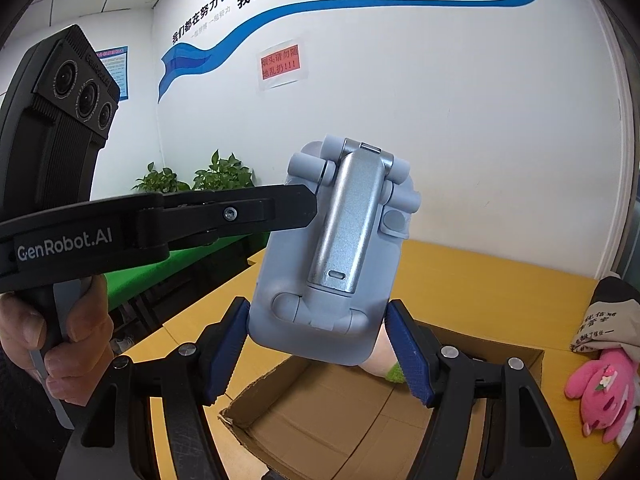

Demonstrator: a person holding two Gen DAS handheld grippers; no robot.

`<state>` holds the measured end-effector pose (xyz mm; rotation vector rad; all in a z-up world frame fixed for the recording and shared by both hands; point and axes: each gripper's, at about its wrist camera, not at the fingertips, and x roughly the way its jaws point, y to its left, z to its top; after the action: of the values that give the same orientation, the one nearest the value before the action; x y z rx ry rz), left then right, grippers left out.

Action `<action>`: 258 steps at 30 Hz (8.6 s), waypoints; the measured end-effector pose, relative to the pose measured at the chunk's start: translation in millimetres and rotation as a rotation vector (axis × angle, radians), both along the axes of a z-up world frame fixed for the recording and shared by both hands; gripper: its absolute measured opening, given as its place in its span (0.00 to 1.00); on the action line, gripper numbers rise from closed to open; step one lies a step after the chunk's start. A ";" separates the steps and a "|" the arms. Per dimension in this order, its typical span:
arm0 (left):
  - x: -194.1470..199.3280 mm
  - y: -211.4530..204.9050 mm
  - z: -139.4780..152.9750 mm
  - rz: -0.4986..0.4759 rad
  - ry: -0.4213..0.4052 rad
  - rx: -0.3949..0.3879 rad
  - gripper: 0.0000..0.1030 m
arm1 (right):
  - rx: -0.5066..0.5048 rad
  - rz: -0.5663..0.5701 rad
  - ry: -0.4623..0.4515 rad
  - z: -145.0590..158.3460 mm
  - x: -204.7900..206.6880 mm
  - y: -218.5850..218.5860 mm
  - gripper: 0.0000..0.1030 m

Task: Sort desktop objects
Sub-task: 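Lift the phone stand with the left gripper and carry it over the box, then open the left gripper to drop the phone stand into the box, then move the left gripper down toward the black sunglasses on the table, then close the left gripper on the sunglasses frame, then lift the sunglasses with the left gripper and carry them over the box, then open the left gripper to drop the sunglasses into the box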

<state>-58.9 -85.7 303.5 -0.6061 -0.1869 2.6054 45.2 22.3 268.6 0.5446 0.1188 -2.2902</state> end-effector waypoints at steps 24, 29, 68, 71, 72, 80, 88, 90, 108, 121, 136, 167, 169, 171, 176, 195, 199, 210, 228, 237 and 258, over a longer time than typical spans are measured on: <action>-126.3 -52.0 -194.7 0.052 -0.439 0.010 0.13 | 0.065 0.038 -0.479 -179.5 -123.4 -65.8 0.72; -137.3 -58.0 -238.8 0.064 -0.548 0.000 0.13 | 0.111 0.030 -0.646 -229.8 -138.1 -80.8 0.72; 55.2 27.8 -181.4 0.293 -0.159 -0.152 0.70 | 0.202 -0.325 -0.200 -156.9 12.8 96.5 0.29; 58.1 37.0 -189.9 0.232 -0.209 -0.133 0.01 | 0.206 -0.336 -0.198 -156.0 21.2 105.9 0.29; 58.5 37.7 -193.2 0.231 -0.224 -0.126 0.03 | 0.207 -0.336 -0.197 -156.6 23.8 107.6 0.29; 73.0 54.1 -195.5 0.255 -0.214 -0.146 0.79 | 0.188 -0.359 -0.222 -157.8 30.7 125.4 0.97; 78.9 54.8 -192.7 0.238 -0.191 -0.135 0.79 | 0.183 -0.354 -0.228 -160.3 30.0 126.6 1.00; 80.5 55.3 -193.5 0.236 -0.195 -0.139 0.79 | 0.183 -0.348 -0.231 -162.0 30.4 125.7 1.00; 97.2 3.7 -275.0 0.240 -0.509 0.006 0.77 | 0.259 0.053 -0.509 -251.7 44.9 77.5 0.99; 107.8 -24.2 -307.1 0.251 -0.599 0.039 0.77 | 0.294 0.221 -0.536 -276.3 46.5 25.6 0.78; 90.4 -40.4 -333.3 0.232 -0.748 0.195 0.76 | 0.267 0.286 -0.538 -259.5 67.0 24.6 0.85; 75.2 -0.2 -306.9 0.339 -0.726 -0.002 0.22 | 0.361 0.179 -0.433 -280.7 110.3 -10.8 0.31; 76.9 4.1 -296.1 0.346 -0.697 -0.014 0.22 | 0.350 0.169 -0.410 -274.1 114.7 -10.6 0.31; 77.5 8.9 -284.2 0.349 -0.667 -0.031 0.22 | 0.330 0.156 -0.389 -267.3 119.9 -7.3 0.31; 70.9 19.1 -255.6 0.333 -0.613 -0.051 0.22 | 0.268 0.122 -0.358 -243.1 120.5 2.3 0.31; 10.4 92.1 -151.2 0.158 -0.447 -0.112 0.22 | 0.108 -0.055 -0.229 -152.8 72.2 49.4 0.32; -24.5 122.1 -133.5 0.095 -0.429 -0.145 0.22 | 0.073 -0.125 -0.226 -132.8 41.0 71.1 0.32; -125.8 172.3 -143.4 -0.008 -0.518 -0.150 0.22 | 0.056 -0.244 -0.282 -126.3 -55.9 107.9 0.32; -220.6 226.1 -275.1 -0.142 -0.760 -0.192 0.20 | 0.160 -0.417 -0.569 -244.8 -166.7 136.0 0.32; -227.2 232.2 -301.1 -0.161 -0.807 -0.196 0.19 | 0.196 -0.441 -0.654 -265.7 -176.3 139.6 0.32; -214.8 212.9 -268.1 -0.098 -0.694 -0.154 0.19 | 0.197 -0.408 -0.679 -267.4 -166.5 145.3 0.64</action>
<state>-273.8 127.2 35.4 -1.5152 -0.1639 2.2279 -121.3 167.7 1.2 1.5311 -0.1129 -2.3468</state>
